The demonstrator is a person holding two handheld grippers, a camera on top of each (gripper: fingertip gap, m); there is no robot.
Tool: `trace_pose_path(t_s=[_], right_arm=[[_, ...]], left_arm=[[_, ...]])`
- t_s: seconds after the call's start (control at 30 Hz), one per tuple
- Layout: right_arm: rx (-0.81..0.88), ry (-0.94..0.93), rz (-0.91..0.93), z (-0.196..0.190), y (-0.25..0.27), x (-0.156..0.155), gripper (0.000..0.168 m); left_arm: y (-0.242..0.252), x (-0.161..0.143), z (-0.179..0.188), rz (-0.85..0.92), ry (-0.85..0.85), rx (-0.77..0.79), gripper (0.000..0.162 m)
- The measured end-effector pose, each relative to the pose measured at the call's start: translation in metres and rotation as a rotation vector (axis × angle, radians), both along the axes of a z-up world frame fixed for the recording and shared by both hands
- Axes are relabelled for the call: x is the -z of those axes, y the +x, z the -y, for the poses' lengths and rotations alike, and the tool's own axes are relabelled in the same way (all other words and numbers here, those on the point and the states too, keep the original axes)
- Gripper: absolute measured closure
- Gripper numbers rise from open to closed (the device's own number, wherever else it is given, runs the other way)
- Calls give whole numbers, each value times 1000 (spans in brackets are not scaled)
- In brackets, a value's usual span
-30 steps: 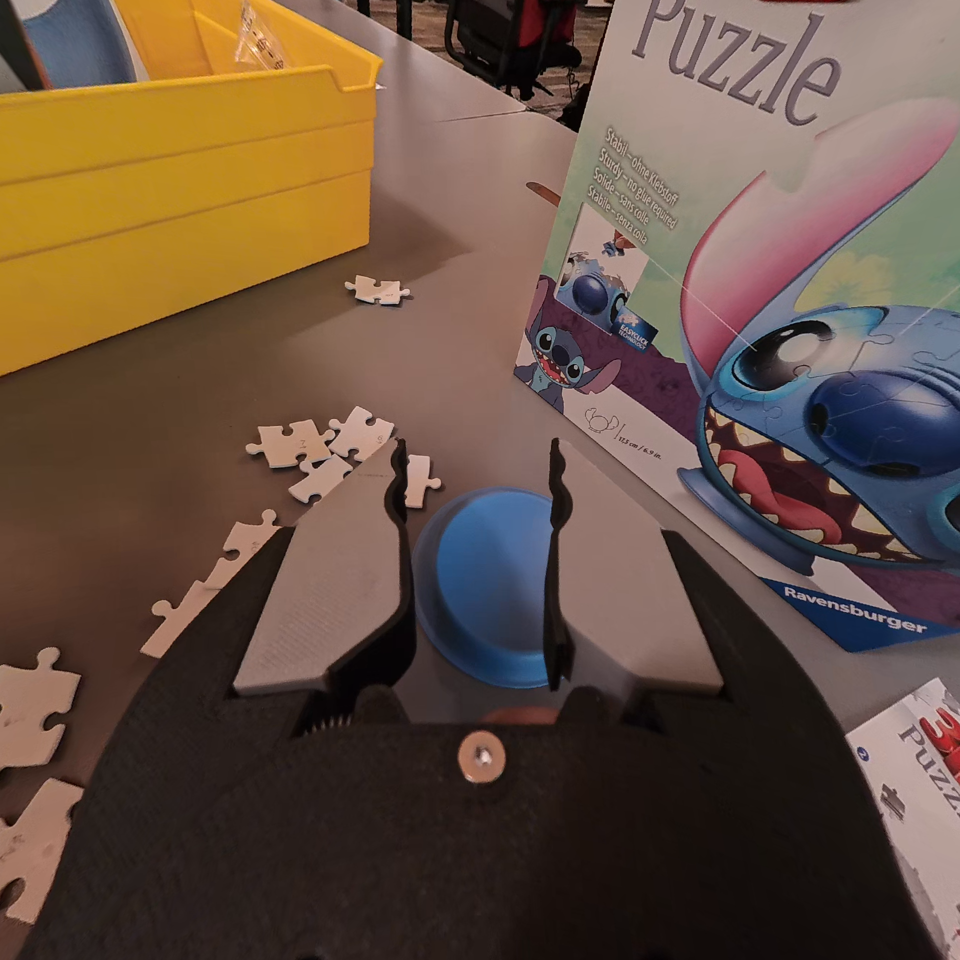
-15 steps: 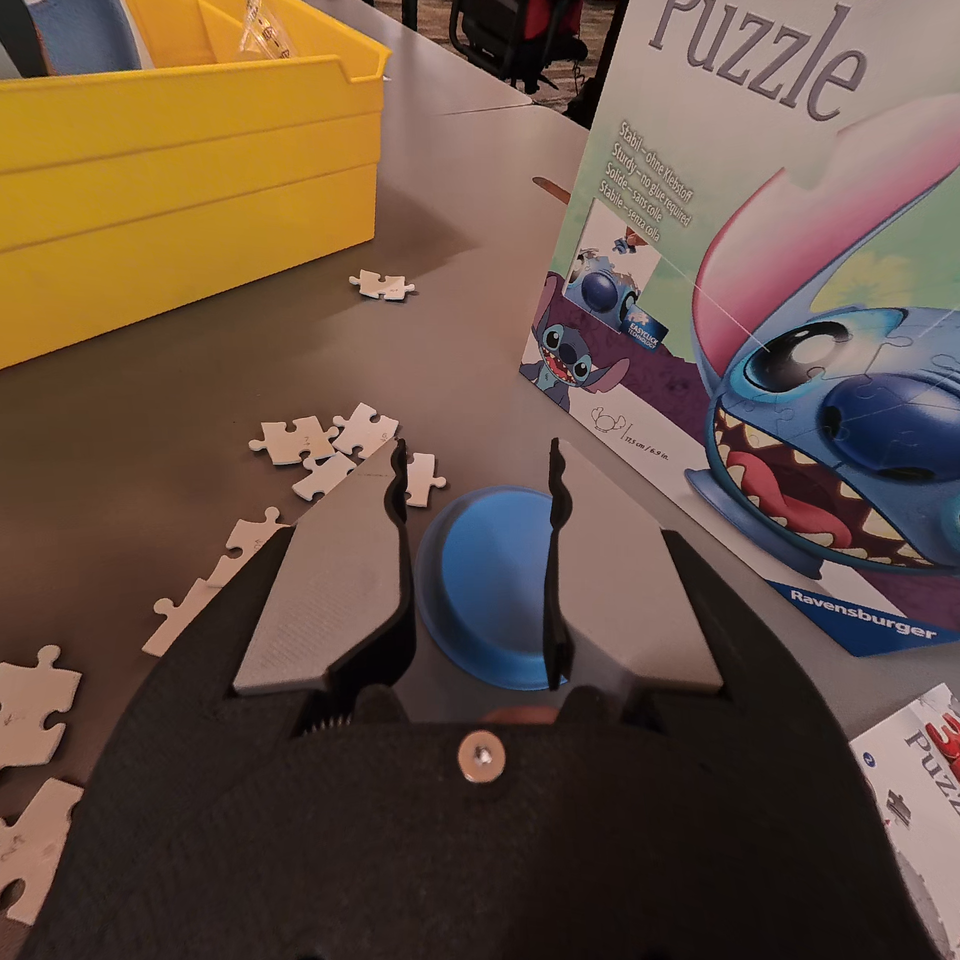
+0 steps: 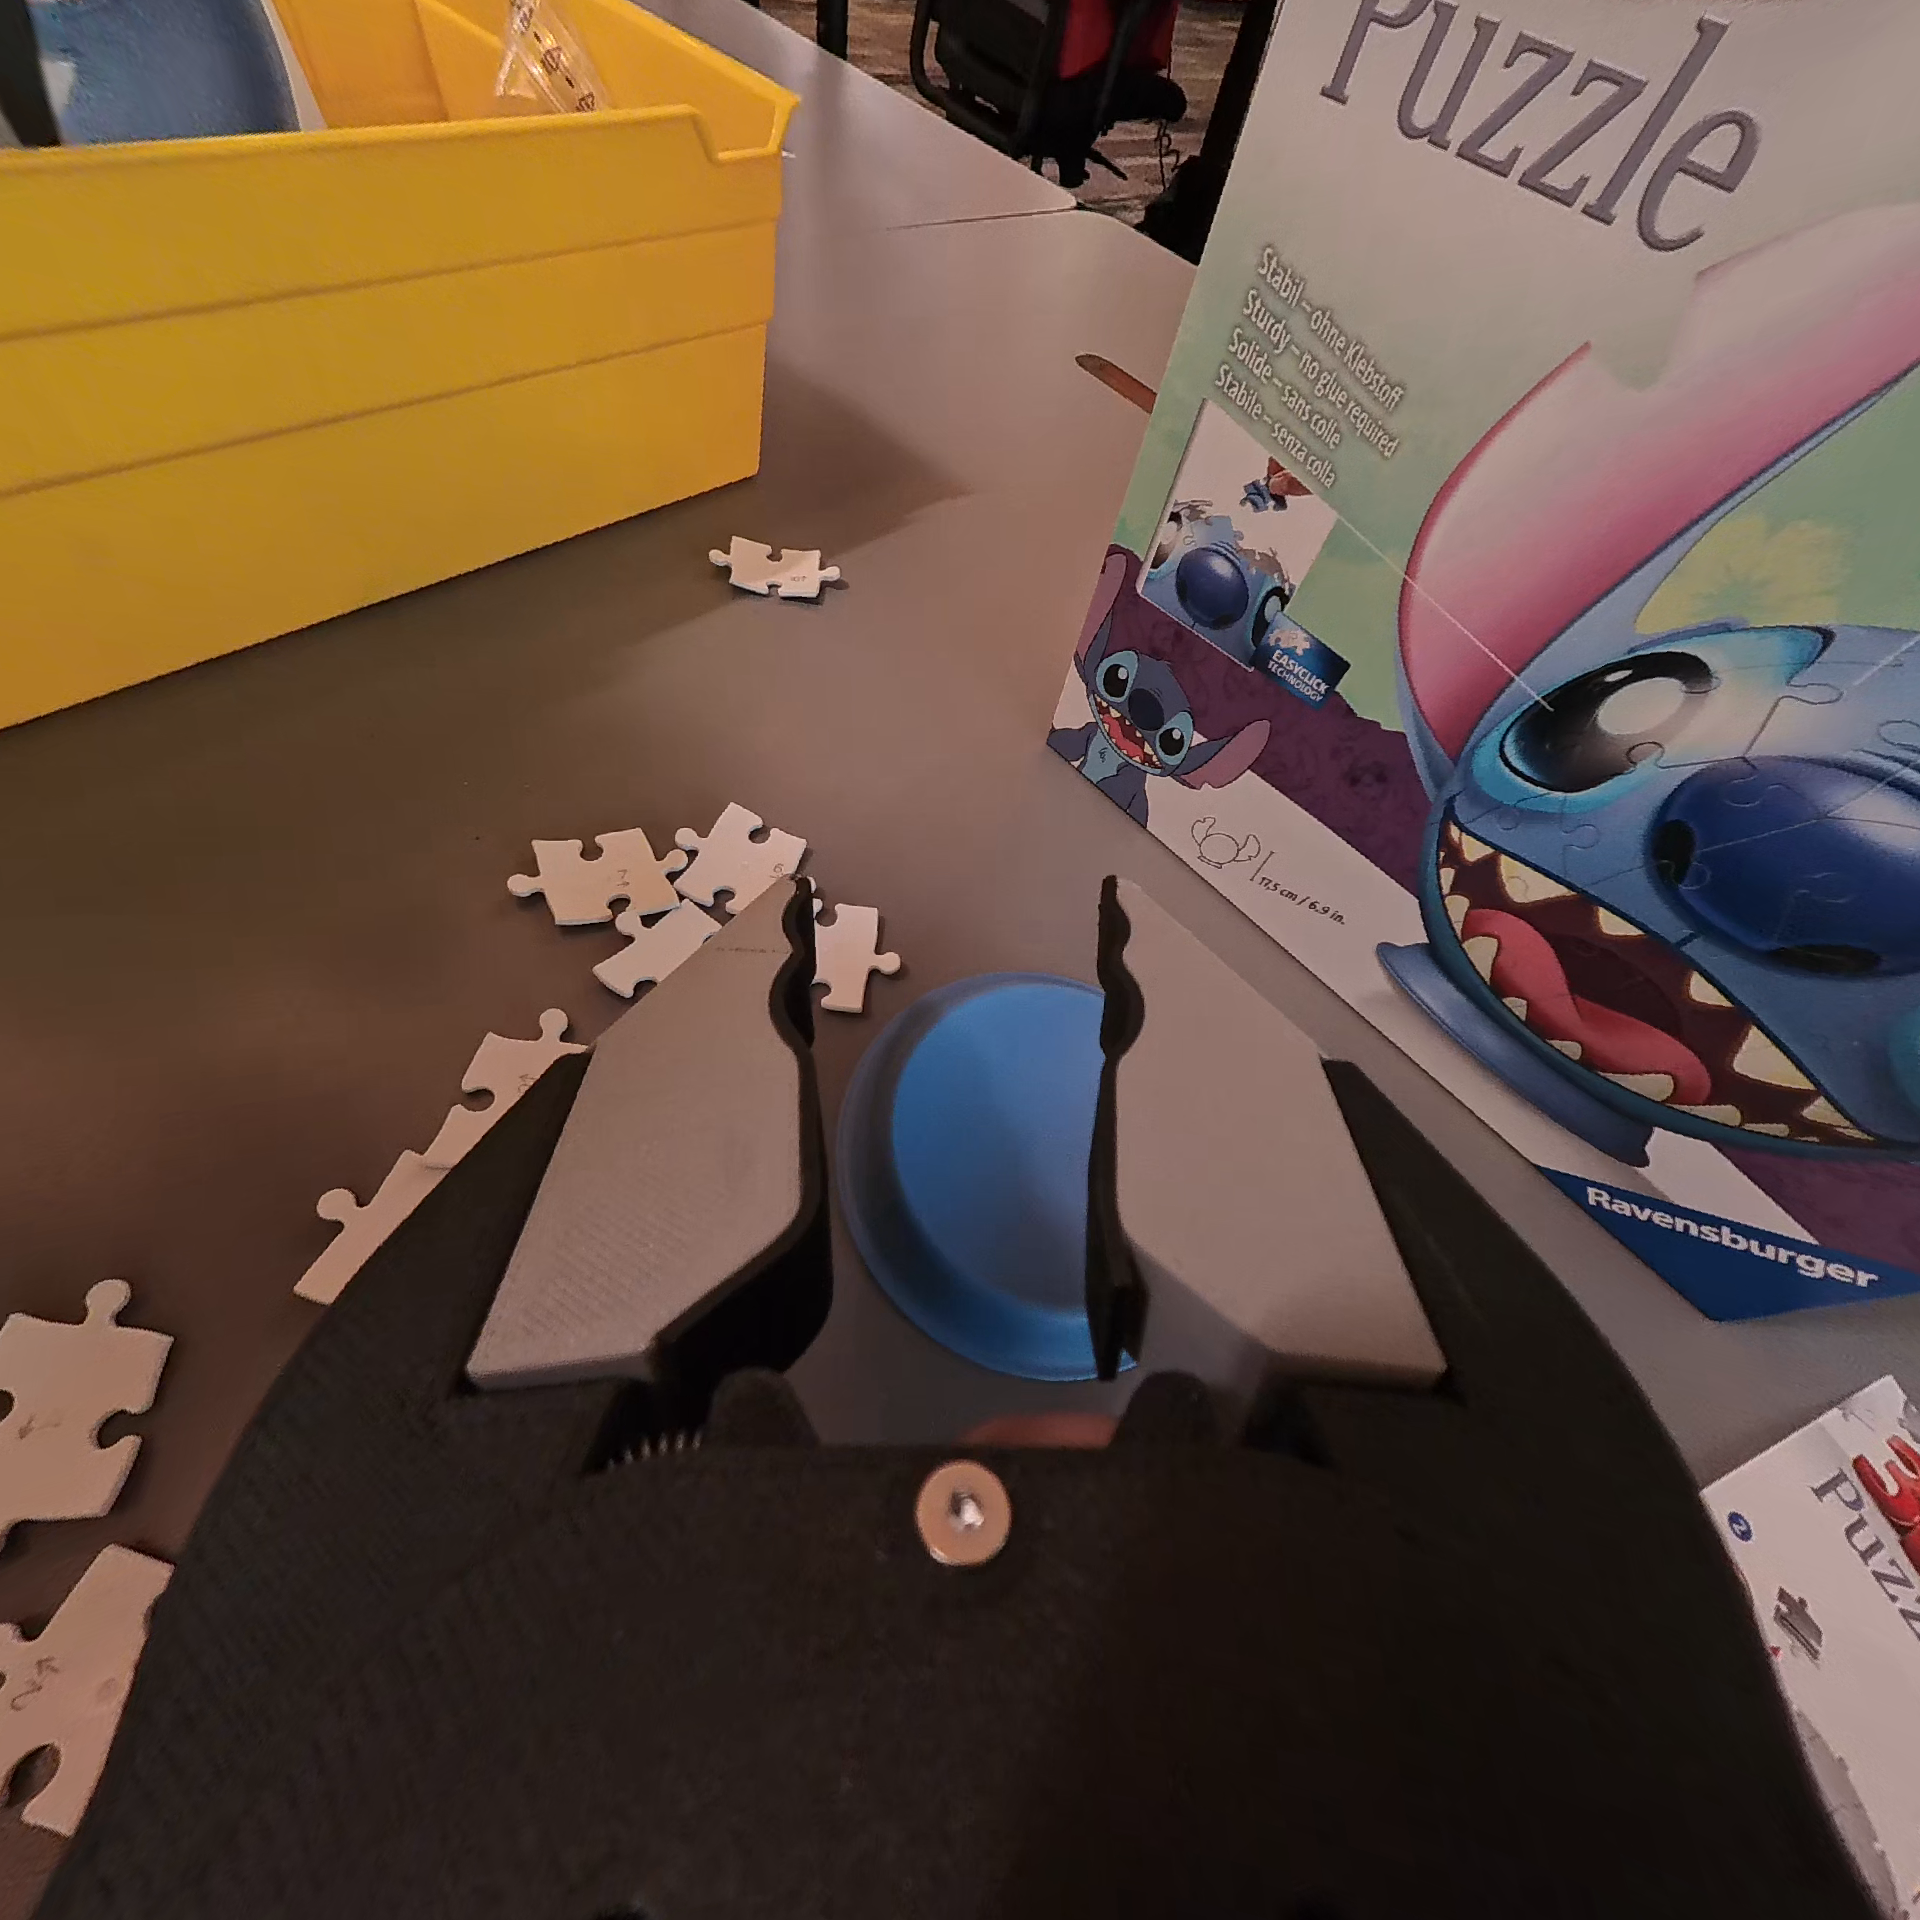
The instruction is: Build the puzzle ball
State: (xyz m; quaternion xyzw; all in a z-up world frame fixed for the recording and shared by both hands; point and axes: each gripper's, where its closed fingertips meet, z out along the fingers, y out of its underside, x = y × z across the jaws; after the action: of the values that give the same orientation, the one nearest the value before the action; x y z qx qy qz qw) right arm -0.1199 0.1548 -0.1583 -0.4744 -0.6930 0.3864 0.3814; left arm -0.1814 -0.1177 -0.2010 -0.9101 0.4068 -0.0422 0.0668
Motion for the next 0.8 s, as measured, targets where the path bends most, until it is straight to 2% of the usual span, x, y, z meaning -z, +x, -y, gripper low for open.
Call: trace_pose_path(t_s=[0.07,0.33,0.53,0.8], right_arm=[[1,0,0,0,0,0,116],[5,3,-5,-1,0,-1,117],[5,4,-8,-1,1,-2,117],[10,6,-6,-3,1,-2,117]], left_arm=[[1,-3,2,-13,13,16,145],[5,2,5,-13,-23,11,129],[7,1,10,-29,-42,27,151],[1,-8,9,-26,-2,9,161]])
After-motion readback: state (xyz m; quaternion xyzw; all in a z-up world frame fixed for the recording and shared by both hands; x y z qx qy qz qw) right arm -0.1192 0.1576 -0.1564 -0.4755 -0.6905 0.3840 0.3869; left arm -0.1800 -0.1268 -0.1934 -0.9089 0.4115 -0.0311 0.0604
